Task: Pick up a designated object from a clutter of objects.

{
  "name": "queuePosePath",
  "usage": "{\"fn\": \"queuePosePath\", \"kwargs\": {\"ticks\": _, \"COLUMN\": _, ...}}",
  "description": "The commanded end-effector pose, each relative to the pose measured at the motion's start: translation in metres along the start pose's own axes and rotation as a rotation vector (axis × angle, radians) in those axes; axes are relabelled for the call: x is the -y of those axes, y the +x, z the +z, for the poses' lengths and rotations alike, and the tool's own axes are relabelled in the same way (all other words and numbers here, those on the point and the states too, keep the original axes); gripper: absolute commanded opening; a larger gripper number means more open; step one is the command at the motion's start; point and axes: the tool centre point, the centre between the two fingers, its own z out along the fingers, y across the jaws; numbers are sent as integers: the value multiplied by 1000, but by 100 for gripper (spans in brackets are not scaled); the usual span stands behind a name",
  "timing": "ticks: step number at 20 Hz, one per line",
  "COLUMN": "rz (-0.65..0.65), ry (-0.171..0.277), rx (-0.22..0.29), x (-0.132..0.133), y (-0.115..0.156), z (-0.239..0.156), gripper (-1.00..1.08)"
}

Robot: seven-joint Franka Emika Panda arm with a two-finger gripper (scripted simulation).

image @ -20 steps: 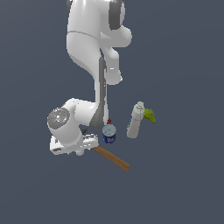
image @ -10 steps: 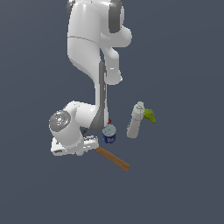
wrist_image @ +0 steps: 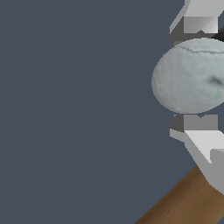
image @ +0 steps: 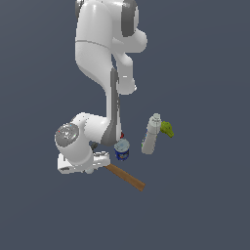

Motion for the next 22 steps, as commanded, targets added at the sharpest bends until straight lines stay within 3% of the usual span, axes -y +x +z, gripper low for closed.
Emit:
{"fn": "queuePosePath", "kwargs": {"ticks": 1, "rz": 0, "ry": 0, "rx": -1, "x": 3, "y": 1, "z": -3, "gripper": -100}}
{"fn": "queuePosePath", "kwargs": {"ticks": 10, "rz": 0, "ry": 0, "rx": -1, "x": 40, "y": 10, "z": -42, "gripper": -100}}
{"fn": "queuePosePath", "kwargs": {"ticks": 22, "rz": 0, "ry": -1, "rx": 1, "x": 140, "y": 34, "z": -148, "gripper": -100}}
